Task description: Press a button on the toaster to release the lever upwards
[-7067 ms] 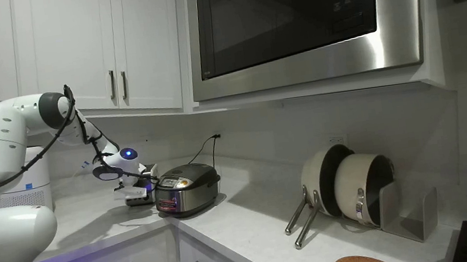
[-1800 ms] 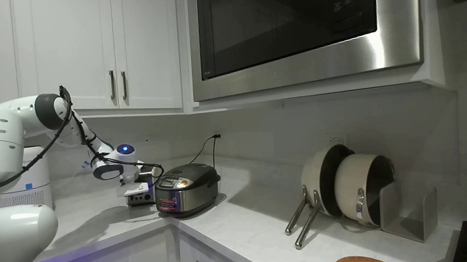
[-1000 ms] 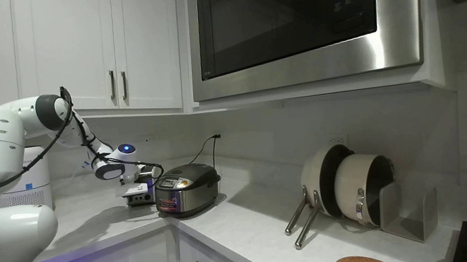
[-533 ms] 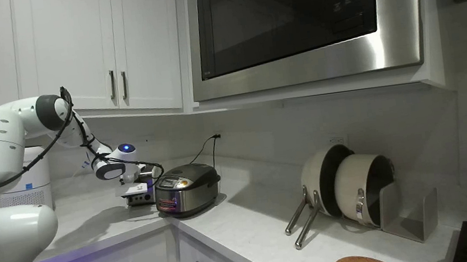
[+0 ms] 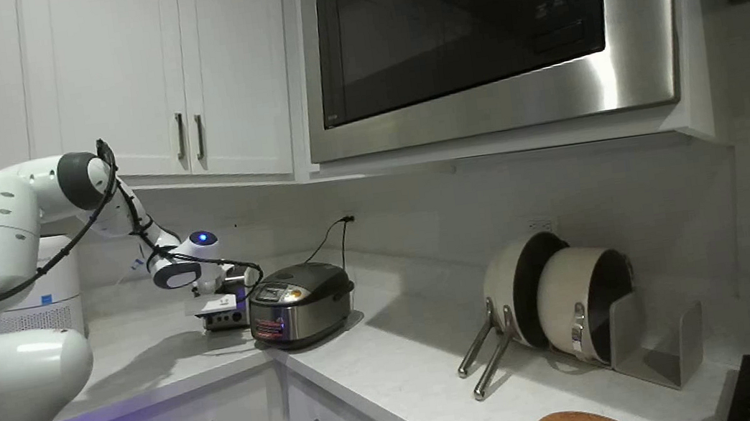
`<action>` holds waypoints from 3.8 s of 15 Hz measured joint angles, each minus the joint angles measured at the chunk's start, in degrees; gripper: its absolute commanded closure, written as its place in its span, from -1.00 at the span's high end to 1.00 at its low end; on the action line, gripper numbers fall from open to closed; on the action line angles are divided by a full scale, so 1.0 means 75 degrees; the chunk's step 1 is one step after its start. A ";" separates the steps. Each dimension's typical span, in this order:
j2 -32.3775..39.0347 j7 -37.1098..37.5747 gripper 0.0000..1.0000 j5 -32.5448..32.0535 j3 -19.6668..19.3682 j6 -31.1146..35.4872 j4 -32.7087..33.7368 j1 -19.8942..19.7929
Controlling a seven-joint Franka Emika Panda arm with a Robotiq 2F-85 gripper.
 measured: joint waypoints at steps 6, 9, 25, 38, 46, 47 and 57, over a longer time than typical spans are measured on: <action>0.0061 0.0012 -1.00 -0.0162 -0.0001 0.0112 0.0000 0.0062; 0.0100 0.0012 -1.00 -0.0185 -0.0002 0.0282 -0.0019 0.0130; 0.0122 0.0012 -1.00 -0.0187 -0.0009 0.0626 -0.0091 0.0222; 0.0114 0.0012 -1.00 -0.0187 -0.0031 0.1483 -0.0265 0.0433; -0.0064 0.0012 -1.00 -0.0176 -0.0100 0.0526 -0.0194 0.0109; -0.0081 0.0024 -1.00 -0.0180 -0.0110 0.0372 -0.0176 0.0073; -0.0513 0.2527 -1.00 -0.3150 0.2740 -0.0566 0.0003 -0.2917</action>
